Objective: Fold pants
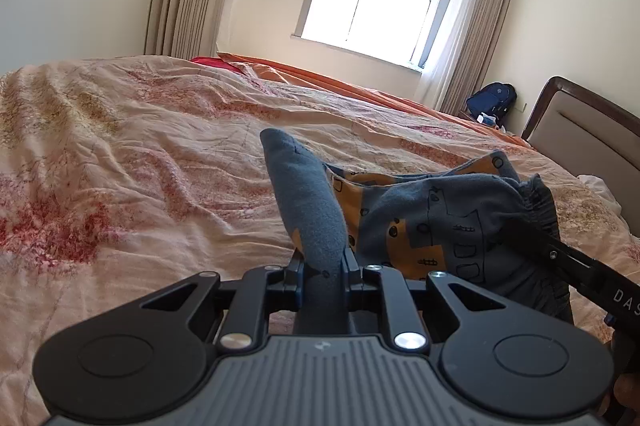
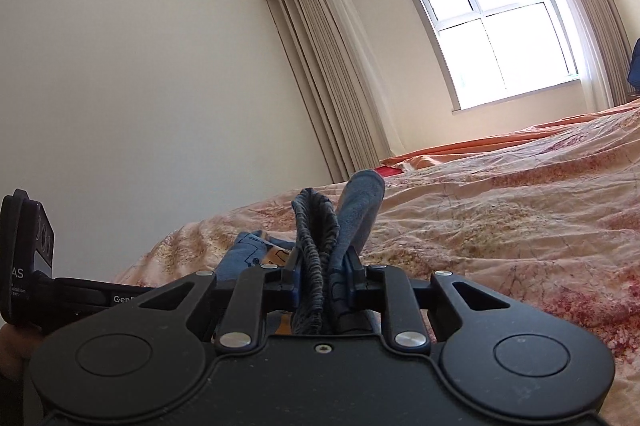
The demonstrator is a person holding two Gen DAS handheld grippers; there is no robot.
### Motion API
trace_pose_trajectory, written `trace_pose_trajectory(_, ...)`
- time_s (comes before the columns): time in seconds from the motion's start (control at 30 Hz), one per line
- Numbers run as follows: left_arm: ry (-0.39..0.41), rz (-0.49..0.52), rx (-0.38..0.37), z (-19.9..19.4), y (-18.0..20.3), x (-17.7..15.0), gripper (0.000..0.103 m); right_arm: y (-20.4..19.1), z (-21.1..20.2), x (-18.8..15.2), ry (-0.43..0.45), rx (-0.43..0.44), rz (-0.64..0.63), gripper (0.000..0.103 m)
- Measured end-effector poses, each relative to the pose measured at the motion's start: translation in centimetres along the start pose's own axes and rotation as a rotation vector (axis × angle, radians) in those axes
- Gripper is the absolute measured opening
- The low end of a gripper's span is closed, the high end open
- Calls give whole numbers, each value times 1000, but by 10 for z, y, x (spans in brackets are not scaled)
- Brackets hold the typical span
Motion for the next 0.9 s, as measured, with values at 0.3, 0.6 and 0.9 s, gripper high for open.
trace_pose_trajectory(0.3,-65,16,16,44,-5,-13,18,36,30,-23,-43,-59,86,22)
trace_pose_trajectory(0.6,-83,24,40,49,-9,-21,37,69,31,-45,-87,-163,151,35)
trace_pose_trajectory(0.9,-16,10,68,22,-12,-15,95,63,11,-38,-61,-199,124,82)
Point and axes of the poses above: each gripper's, at about its wrist camera, not at the fingertips, and z roughly the way its jaws point, y to its right, x to its top, the point moved 9 cm from there along z, roughly the way its jaws point, and after that the axes turned 14 degrees about x, right-handed, at the moved point
